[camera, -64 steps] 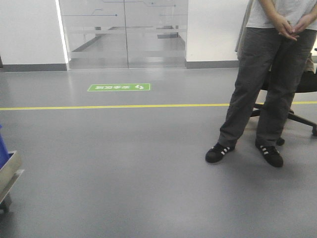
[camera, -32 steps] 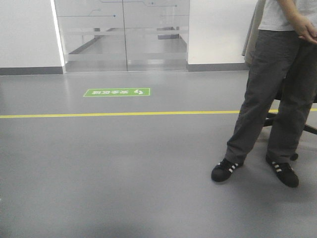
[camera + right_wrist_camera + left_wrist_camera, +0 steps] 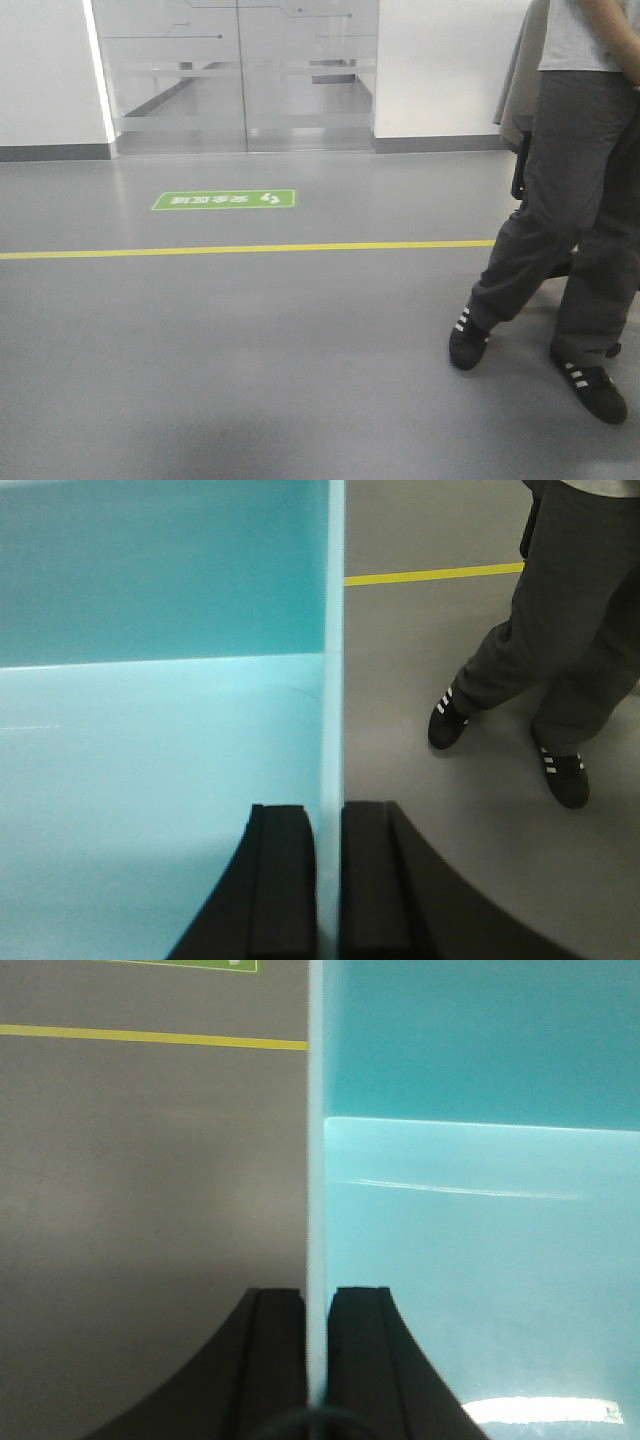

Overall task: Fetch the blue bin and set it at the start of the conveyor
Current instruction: 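Hold the bin in both grippers while driving to the red conveyor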

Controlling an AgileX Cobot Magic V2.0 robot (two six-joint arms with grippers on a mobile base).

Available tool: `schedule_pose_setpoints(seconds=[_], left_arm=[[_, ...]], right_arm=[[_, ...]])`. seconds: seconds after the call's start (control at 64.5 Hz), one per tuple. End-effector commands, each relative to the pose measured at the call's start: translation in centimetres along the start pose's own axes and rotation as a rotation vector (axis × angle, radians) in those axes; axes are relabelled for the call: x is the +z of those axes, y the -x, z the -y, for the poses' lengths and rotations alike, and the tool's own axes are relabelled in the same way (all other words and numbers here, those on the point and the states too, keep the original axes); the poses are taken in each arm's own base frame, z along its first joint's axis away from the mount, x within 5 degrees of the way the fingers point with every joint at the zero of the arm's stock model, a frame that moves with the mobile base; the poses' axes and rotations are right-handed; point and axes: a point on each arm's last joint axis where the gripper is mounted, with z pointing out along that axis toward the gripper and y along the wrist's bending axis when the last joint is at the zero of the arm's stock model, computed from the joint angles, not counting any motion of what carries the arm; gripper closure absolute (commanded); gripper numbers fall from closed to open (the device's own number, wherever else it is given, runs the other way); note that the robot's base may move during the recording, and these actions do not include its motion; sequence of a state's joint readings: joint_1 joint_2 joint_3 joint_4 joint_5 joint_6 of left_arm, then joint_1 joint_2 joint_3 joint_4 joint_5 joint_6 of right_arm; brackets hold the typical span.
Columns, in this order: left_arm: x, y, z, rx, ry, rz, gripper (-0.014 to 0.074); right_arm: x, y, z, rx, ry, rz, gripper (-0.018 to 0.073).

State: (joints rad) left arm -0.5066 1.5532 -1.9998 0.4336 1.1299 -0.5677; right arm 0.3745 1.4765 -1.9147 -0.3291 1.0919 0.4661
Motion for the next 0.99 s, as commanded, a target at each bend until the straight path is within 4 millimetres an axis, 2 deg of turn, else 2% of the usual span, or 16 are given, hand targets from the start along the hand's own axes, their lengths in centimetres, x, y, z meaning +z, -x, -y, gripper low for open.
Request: schedule_pose_setpoints(seconds=[0.0,0.45,0.977], left_arm=[[-0.64,0.78,-0.68,0.004,0.023,0.06,0.0708],[-0.64,0.8,-0.67,0.004,0.022,0.062,0.0708],[-0.64,0.81,-0.68,0.005,0.024,0.063,0.0708]], right_arm=[[-1.02,0.68,0.46,-0.014,-0.02,0.056,0.0722],[-1.02,0.0,0.82,-0.012,-0.058,-0.019,0.0722],[-1.01,0.57,0.52,-0.014,-0.026,0.044,0.0722]])
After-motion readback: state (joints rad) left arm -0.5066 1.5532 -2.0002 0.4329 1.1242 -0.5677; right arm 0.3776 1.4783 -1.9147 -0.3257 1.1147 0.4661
